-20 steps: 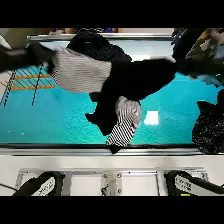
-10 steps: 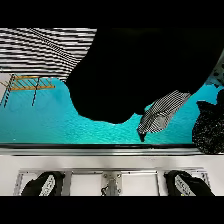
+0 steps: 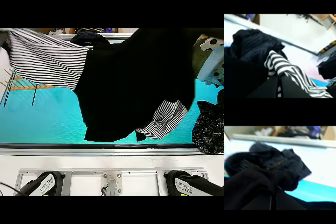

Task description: Fold the clothes and pants, and hang the long-sleeved shirts on hangers.

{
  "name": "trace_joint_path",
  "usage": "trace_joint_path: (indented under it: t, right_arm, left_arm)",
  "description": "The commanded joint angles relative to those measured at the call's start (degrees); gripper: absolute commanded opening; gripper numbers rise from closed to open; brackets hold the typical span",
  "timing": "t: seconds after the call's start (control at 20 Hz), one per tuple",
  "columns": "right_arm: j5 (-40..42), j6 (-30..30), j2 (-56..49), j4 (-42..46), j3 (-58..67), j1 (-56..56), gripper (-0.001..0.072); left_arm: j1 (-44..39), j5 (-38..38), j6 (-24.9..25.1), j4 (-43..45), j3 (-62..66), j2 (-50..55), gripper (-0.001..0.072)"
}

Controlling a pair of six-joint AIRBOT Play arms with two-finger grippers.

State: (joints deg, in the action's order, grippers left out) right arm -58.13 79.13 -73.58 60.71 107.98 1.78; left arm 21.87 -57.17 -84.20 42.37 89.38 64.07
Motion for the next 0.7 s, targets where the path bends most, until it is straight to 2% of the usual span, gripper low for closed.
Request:
trace_joint_path:
  t: [0.0, 0.1, 0.2, 0.3, 0.45, 0.55, 0.6, 0.65]
  right_arm:
    - [0.5, 1.9, -7.2, 9.4, 0.1, 3.2, 0.0019]
    - [-4.5, 1.9, -6.8, 11.2, -0.5, 5.8, 0.0019]
    - [-10.8, 1.9, -4.7, 16.5, -6.8, 10.8, 0.0019]
    - [-9.6, 2.0, -0.7, 17.8, -20.5, 17.2, 0.0019]
    - [-3.4, 7.9, 4.6, 17.6, -41.5, 25.5, 0.0021]
    - [-3.2, 11.4, 6.1, 17.6, -48.8, 28.8, 0.003]
    - [-4.2, 11.7, 6.2, 17.6, -49.5, 29.3, 0.0053]
    - [-5.7, 11.5, 6.5, 17.8, -49.0, 29.2, 0.0306]
  left_arm:
    - [0.2, -1.4, -0.6, -0.3, -0.1, 6.5, 0.0016]
    - [0.1, -5.4, 1.7, 3.7, 0.4, 6.4, 0.0016]
    - [-1.3, -7.0, 1.7, 14.3, -6.3, 2.4, 0.0016]
    - [-2.6, -6.4, 0.5, 24.6, -18.5, -3.8, 0.0016]
    - [-2.2, -4.4, 0.2, 27.6, -36.1, -10.9, 0.0017]
    - [-2.2, -2.8, 0.2, 27.5, -44.3, -13.9, 0.0017]
    - [-2.2, -2.4, 0.2, 26.5, -46.5, -14.8, 0.0053]
    - [-2.3, -2.2, 0.2, 24.9, -47.3, -15.5, 0.0415]
